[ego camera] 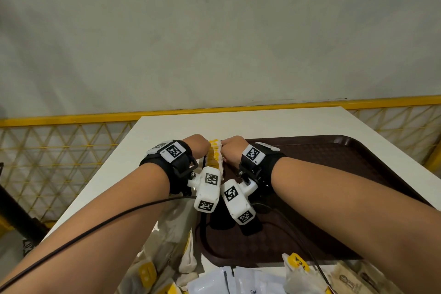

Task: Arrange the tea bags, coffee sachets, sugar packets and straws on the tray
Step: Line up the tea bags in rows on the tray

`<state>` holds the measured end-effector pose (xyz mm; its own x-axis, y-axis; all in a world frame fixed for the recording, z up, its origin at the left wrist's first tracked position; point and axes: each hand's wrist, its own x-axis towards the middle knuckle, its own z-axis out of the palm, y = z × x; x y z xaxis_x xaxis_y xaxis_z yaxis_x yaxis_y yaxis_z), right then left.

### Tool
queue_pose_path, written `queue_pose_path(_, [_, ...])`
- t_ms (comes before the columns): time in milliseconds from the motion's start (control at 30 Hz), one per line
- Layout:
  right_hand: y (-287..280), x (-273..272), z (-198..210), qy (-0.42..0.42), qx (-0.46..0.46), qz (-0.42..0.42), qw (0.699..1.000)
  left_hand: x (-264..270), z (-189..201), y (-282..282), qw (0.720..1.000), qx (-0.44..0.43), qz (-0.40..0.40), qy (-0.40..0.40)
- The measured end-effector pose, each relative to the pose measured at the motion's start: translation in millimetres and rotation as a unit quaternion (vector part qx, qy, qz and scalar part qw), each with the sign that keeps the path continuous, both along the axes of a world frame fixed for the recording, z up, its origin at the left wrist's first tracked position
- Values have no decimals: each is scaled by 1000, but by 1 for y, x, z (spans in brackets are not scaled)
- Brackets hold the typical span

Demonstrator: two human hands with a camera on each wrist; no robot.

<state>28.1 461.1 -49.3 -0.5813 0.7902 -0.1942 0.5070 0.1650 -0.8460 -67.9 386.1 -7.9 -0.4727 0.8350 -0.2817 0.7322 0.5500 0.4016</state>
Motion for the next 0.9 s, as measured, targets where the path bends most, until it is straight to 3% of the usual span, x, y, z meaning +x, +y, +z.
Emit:
queue_pose_path(300, [3, -5, 4, -32, 31, 21, 999, -1, 3, -4, 996, 38, 21, -82])
queue_pose_path(500, [6, -4, 2, -12, 16, 12, 1000, 3, 5, -4, 998, 14, 11, -60])
queue_pose_path(567, [4, -1, 3, -3, 12, -1, 1000, 6, 9, -6, 995, 26, 36, -89])
queue_pose_path(633, [-2, 4, 8, -16, 8, -21, 1000, 6, 12, -9, 978, 72, 113, -161])
queue_pose_path(667, [-7, 6, 17, -46, 23, -8, 999, 3, 10, -8, 982, 67, 103, -141])
queue_pose_path(733, [-16, 12, 21, -117, 87, 28, 989, 8, 8, -15, 996, 72, 40, -24])
queue_pose_path(767, [-16, 12, 19, -113, 55, 28, 992, 10, 9, -18, 990, 104, 67, -71])
queue_pose_path(833, [-16, 13, 7, -36, -4, 26, 999, 12, 12, -26, 947, 141, 153, -244])
queue_pose_path(900, [-24, 14, -1, 16, -45, 18, 999, 19, 10, -32, 933, 124, 132, -312])
